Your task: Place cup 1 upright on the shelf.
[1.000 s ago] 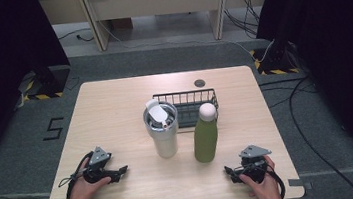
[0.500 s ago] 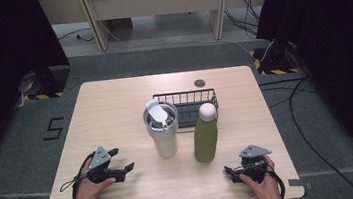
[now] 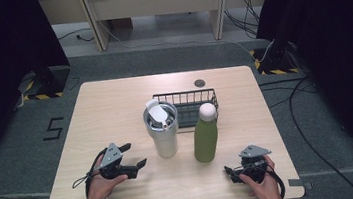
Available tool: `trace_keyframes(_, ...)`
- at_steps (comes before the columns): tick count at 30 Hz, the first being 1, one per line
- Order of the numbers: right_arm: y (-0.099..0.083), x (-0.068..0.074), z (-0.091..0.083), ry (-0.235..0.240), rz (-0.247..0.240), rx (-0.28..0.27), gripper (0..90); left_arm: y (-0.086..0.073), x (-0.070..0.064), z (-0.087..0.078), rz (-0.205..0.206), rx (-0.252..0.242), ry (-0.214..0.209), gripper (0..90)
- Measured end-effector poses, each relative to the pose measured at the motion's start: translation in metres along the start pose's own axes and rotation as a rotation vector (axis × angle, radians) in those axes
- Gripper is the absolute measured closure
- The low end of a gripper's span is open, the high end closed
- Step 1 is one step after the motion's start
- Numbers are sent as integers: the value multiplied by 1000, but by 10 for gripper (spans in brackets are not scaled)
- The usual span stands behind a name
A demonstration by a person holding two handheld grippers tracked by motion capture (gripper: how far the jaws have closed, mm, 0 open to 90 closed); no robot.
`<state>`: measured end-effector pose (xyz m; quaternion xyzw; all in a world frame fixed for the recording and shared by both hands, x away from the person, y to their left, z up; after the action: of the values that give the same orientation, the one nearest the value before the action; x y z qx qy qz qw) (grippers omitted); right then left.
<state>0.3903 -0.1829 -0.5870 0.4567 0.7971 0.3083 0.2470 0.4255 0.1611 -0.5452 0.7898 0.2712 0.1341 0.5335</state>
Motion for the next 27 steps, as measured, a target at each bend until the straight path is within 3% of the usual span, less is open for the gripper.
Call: trace_keyframes(27, 0, 0, 0, 0, 0, 0, 106, 22, -6, 21, 11, -52, -43, 148)
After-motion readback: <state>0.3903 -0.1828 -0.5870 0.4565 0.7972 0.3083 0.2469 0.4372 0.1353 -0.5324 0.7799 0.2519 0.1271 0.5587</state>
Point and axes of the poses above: each handheld gripper's, and its own axes: z roughly forward along the jaws, y roughly out of its top, x roughly to its left, the point moved 10 cm from there along z, roughly forward along the jaws, and after that the axes turned 9 degrees about -y, right-handed, at the moved point
